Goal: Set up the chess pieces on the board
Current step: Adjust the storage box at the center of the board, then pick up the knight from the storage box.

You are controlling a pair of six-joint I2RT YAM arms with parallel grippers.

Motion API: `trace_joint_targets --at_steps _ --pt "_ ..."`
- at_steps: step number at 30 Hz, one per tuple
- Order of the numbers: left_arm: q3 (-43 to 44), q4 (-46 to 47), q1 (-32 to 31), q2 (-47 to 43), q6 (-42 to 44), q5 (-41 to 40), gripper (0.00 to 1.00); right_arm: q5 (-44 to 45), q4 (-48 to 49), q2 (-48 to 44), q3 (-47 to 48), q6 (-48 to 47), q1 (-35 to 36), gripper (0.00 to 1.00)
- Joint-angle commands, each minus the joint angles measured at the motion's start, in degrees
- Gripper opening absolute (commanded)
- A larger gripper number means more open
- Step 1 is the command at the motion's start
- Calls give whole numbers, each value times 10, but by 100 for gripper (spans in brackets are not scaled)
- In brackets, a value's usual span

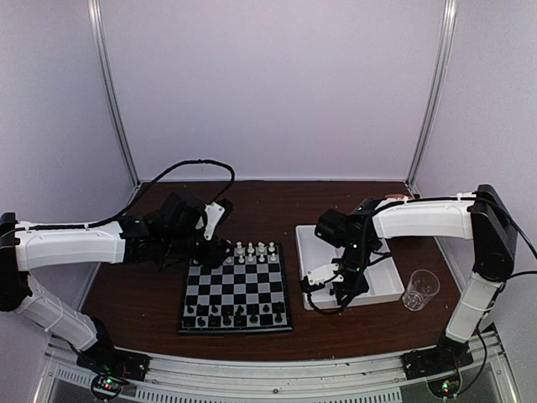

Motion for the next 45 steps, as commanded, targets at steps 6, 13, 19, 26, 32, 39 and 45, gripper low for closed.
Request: trace_joint_targets --at_steps 6,13,19,26,32,39,45 --pt "3 24 5 0 7 7 54 -17 -93 -16 108 -53 -40 32" --pt "-6 29 5 -3 -4 12 54 18 -65 49 125 -84 -42 36" --pt "-13 28 5 -11 -2 6 54 38 -57 84 134 -99 -41 43" --pt "-18 34 5 -11 -5 10 54 66 -33 115 130 -106 -40 44" --pt "-24 37 5 -14 -6 9 55 90 -15 131 126 -108 -39 43" --pt "-28 45 5 -14 -4 6 54 134 22 134 92 -123 -23 34" --pt "-16 75 5 5 -26 46 54 143 38 130 74 -123 -20 18"
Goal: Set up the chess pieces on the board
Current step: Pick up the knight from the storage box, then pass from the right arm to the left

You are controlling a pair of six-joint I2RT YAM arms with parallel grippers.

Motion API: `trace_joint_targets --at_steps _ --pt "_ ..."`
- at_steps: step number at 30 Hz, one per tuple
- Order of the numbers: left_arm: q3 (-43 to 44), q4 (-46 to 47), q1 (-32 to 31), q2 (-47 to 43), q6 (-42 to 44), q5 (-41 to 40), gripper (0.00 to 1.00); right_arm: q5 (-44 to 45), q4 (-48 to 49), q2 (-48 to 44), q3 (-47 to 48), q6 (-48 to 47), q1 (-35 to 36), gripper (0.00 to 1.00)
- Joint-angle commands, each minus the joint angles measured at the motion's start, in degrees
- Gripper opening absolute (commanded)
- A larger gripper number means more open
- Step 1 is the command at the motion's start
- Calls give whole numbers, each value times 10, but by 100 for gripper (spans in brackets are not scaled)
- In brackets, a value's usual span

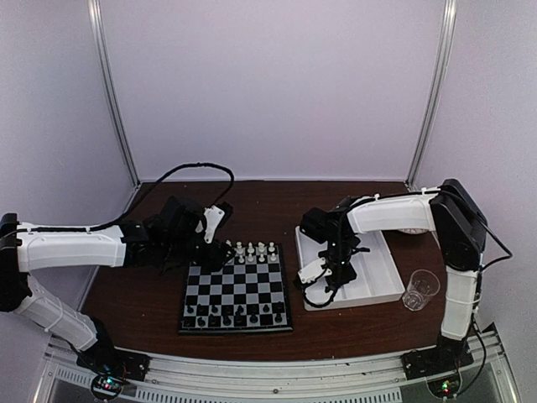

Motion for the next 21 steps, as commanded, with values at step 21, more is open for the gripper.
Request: trace_joint_targets --at_steps 21 --pt "146 138 -31 143 -154 251 47 -210 50 -205 0 214 -57 10"
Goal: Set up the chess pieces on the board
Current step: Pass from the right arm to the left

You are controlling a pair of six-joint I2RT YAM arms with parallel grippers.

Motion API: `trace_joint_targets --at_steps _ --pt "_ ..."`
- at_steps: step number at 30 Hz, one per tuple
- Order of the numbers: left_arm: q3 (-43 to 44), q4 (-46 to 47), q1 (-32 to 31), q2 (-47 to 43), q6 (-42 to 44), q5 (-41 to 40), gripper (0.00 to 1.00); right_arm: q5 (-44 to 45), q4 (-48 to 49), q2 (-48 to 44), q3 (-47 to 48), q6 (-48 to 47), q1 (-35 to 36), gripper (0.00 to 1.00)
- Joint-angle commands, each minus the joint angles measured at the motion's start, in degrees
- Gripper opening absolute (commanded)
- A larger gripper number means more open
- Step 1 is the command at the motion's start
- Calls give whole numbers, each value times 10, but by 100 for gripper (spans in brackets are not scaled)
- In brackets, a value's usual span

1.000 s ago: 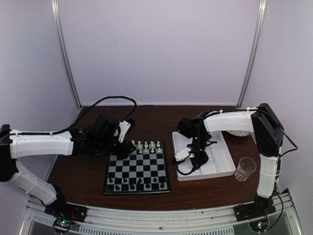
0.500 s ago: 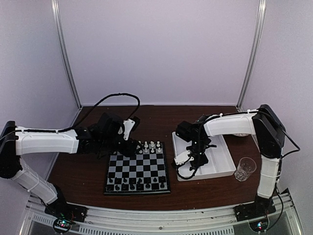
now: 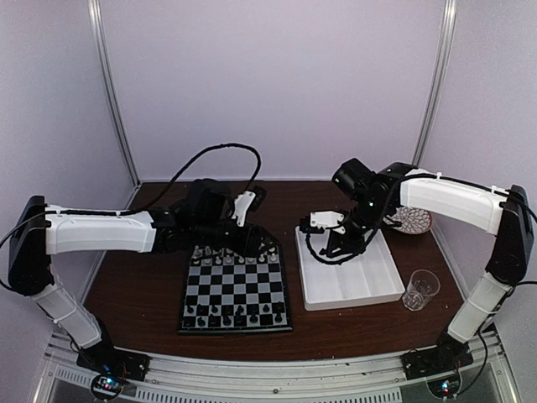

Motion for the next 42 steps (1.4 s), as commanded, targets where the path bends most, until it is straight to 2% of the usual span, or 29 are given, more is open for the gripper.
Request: trace_joint_targets --at_steps 1,5,11,29,42 --pt "41 60 -15 41 -62 71 47 -70 40 -31 -9 78 2 10" --pt "62 85 -27 69 -91 92 45 -87 61 -40 -5 117 2 10" --pt "88 97 -46 96 -90 112 41 -123 68 -40 0 146 1 12" --pt "131 88 -52 135 -105 117 34 -163 65 -62 -1 155 1 13" --pt "141 104 -52 149 -110 137 19 -172 63 -59 0 154 1 13"
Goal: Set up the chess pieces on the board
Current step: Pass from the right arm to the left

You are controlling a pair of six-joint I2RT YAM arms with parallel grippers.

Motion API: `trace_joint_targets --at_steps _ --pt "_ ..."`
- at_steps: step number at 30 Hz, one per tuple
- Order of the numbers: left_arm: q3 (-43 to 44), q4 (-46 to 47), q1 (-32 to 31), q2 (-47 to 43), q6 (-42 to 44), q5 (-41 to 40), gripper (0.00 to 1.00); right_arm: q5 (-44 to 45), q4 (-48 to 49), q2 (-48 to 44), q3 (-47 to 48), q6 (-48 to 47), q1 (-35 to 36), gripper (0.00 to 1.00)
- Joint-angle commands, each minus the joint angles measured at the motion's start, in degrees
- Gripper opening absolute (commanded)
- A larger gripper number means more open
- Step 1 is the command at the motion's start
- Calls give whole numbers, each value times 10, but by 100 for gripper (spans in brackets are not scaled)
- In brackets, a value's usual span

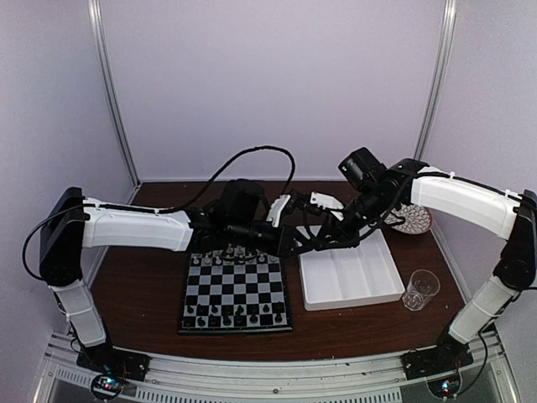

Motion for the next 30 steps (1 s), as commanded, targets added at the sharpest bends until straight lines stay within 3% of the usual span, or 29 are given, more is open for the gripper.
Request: trace_joint_targets --at_steps 1,7,18,21,26,30 --pt "18 34 -2 8 -1 13 19 -17 4 -11 2 3 0 13" --pt "9 49 -2 3 -6 17 20 -19 4 -12 1 3 0 13" --pt "-1 74 -2 7 -19 28 8 -22 5 -13 -3 3 0 14" --pt "-2 72 -2 2 -17 27 5 -27 2 -14 1 3 0 18" --pt "23 -32 -2 -26 37 14 3 -32 -60 -43 15 -38 -14 37" --pt "56 -197 -2 -56 109 -10 3 -82 -135 -74 8 -78 -70 44"
